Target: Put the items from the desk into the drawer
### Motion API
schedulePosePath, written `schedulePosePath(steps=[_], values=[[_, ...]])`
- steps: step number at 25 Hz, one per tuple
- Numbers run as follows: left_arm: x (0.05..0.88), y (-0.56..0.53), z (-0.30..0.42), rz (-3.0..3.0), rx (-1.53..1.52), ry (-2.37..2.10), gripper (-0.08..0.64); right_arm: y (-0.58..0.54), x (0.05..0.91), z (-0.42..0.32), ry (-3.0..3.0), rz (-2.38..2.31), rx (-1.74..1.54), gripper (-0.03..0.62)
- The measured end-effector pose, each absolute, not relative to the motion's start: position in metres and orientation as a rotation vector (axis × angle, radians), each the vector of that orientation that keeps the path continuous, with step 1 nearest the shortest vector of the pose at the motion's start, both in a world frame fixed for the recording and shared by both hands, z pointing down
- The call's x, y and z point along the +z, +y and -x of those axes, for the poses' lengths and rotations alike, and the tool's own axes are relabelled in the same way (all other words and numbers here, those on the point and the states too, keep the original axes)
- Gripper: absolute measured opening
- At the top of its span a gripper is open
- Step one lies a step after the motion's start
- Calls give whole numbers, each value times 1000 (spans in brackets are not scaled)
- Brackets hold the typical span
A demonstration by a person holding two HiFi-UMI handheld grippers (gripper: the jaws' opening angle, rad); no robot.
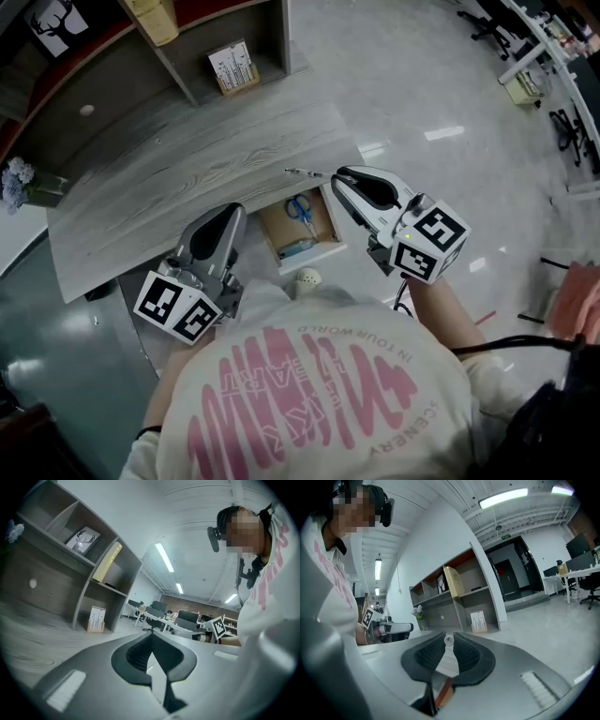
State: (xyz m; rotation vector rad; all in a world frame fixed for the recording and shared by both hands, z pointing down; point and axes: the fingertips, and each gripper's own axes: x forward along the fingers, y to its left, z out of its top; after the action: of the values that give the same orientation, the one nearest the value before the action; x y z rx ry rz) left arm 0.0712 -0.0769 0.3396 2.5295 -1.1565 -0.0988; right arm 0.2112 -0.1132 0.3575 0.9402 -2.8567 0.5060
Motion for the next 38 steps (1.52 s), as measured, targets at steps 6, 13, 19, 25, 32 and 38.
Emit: schedulePosePath(steps=[6,13,19,25,32,38], values=[[368,-85,-70,-2461,-37,-1148,20,-111,419,-207,-2759,-873,673,57],[386,-115,-57,-2440,13,-1083,20,-99,483,-189,-2636,-781,766,57],[391,-143,-54,-2461,44,-1035,20,-94,559,-178,-2481,-720,906,57],[402,-147,-45,-2425,68,-1020,20,-79,623,-169,-2313,-687,1056,57],[418,-150,-37,-2386,99,-995,20,-85,667,-172,-2176,-757,1252,63],[424,-157,-32,-2376,103,-987,20,-89,688,-174,-2086,-801,1352,72]])
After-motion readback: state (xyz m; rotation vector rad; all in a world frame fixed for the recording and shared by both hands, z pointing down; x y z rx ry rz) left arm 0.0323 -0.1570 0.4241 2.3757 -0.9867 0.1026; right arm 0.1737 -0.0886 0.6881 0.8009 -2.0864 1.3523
